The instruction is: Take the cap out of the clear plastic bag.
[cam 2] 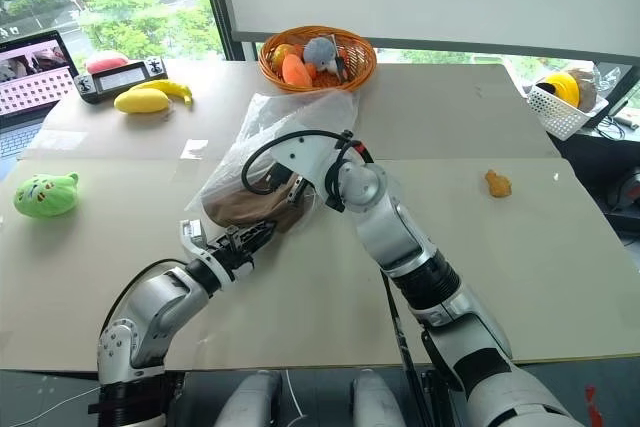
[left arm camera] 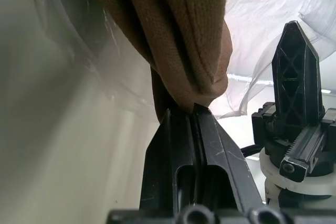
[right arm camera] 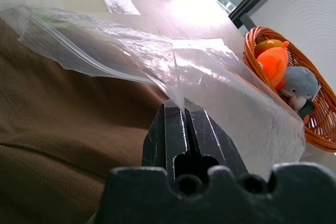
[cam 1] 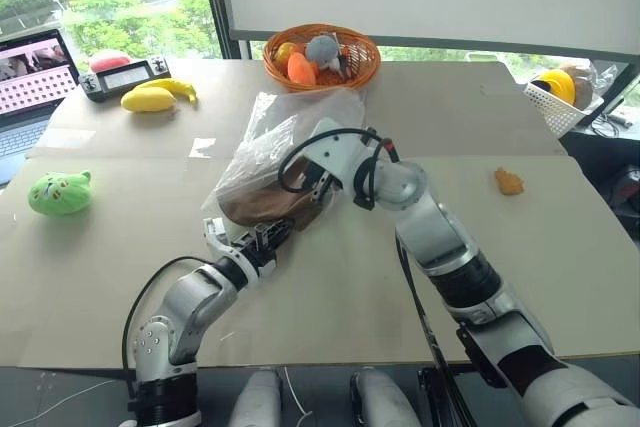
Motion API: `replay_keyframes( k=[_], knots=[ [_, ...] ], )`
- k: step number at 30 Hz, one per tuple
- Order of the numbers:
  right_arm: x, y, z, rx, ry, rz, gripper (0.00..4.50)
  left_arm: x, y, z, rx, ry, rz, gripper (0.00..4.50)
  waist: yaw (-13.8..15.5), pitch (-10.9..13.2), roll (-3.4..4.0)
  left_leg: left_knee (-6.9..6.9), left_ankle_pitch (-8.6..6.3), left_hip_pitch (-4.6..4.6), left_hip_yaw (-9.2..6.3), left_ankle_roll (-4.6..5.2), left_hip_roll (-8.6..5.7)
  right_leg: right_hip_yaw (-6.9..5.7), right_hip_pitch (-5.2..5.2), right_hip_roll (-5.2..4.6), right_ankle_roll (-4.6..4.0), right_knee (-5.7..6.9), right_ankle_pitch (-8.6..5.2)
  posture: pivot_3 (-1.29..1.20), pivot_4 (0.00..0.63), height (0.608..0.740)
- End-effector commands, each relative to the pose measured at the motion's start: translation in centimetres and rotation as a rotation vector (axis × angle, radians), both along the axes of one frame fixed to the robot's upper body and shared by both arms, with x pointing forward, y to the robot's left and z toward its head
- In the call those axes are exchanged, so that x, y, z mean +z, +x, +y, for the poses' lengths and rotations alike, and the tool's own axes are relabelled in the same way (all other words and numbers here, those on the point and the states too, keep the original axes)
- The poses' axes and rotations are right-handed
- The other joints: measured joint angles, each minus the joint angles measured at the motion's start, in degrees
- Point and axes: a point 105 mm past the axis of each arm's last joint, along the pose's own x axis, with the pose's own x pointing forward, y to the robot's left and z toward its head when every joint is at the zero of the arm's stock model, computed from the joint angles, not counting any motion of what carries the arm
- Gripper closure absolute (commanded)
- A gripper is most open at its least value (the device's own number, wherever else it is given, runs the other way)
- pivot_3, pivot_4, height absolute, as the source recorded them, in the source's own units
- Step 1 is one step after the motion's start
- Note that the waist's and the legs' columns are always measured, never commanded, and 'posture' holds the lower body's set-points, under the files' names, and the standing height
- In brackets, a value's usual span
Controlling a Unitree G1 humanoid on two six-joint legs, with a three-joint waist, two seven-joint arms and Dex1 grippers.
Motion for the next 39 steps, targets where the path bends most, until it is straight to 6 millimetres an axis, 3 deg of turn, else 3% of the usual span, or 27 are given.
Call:
replay_keyframes(
  k=[1, 7, 11, 15, 21, 26, 32, 39],
  knots=[
    [1.4, -0.4, -0.1, -0.001, 0.024, -0.049, 4.50, 1.3, -0.6, -1.0, -0.018, -0.027, -0.044, 4.48, 0.01, 0.00, 0.00, 0.00, 0.00, -0.01, 0.00, 0.00, 0.00, 0.00, 0.00, 0.00, 0.00, -0.01, 0.00, 0.00, 0.150, 0.735],
    [1.2, -0.4, -0.2, -0.006, 0.024, -0.046, 4.50, 3.8, -2.8, -1.0, -0.017, -0.080, -0.209, 4.48, -0.06, 0.01, -0.01, 0.00, 0.00, -0.04, 0.00, 0.00, 0.00, -0.01, 0.00, 0.00, 0.00, -0.05, 0.01, 0.00, 0.150, 0.735],
    [1.1, -0.3, -0.4, -0.011, 0.023, -0.044, 4.50, 5.0, -5.5, 2.7, -0.123, 0.010, -0.455, 4.48, -0.69, 0.02, 0.01, -0.08, 0.00, -0.01, 0.00, 0.00, 0.06, -0.01, -0.08, 0.08, -0.02, -0.02, 0.01, 0.00, 0.150, 0.735],
    [0.9, -0.3, -0.7, -0.016, 0.023, -0.038, 4.50, 6.3, -6.9, 6.3, -0.203, 0.048, -0.579, 4.48, -1.36, 0.06, 0.05, -0.08, 0.00, 0.01, 0.00, 0.00, 0.07, -0.02, -0.07, 0.06, -0.02, -0.03, 0.00, 0.00, 0.150, 0.735],
    [0.7, -0.1, -0.8, -0.014, 0.021, -0.033, 4.50, 9.7, -8.3, 7.6, -0.343, 0.088, -0.749, 4.48, -1.34, 0.13, -0.04, -0.10, 0.00, -0.10, 0.00, 0.00, 0.09, -0.05, -0.14, 0.05, 0.00, -0.10, -0.02, 0.00, 0.150, 0.735],
    [0.8, 0.2, -0.5, 0.005, 0.018, -0.038, 4.50, 15.0, -6.9, 8.4, -0.298, 0.080, -0.985, 4.48, -1.09, 0.18, -0.14, -0.06, 0.00, -0.12, -0.05, 0.00, 0.12, -0.13, -0.15, 0.08, 0.00, -0.07, -0.01, 0.00, 0.150, 0.735],
    [0.8, 0.3, -0.2, 0.020, 0.016, -0.043, 4.50, 21.1, -4.8, 11.8, -0.099, 0.036, -1.153, 4.48, -1.70, 0.23, -0.21, -0.10, 0.00, -0.19, -0.04, -0.01, 0.11, -0.11, -0.19, 0.06, -0.02, -0.08, 0.01, 0.00, 0.150, 0.735],
    [0.9, 0.3, 0.0, 0.023, 0.018, -0.047, 4.50, 26.3, -2.1, 14.5, 0.109, -0.049, -1.156, 4.48, -1.61, 0.27, -0.26, -0.04, 0.00, -0.36, -0.05, -0.01, 0.09, -0.11, -0.35, 0.03, 0.00, -0.01, 0.05, 0.00, 0.150, 0.735]
  ],
)
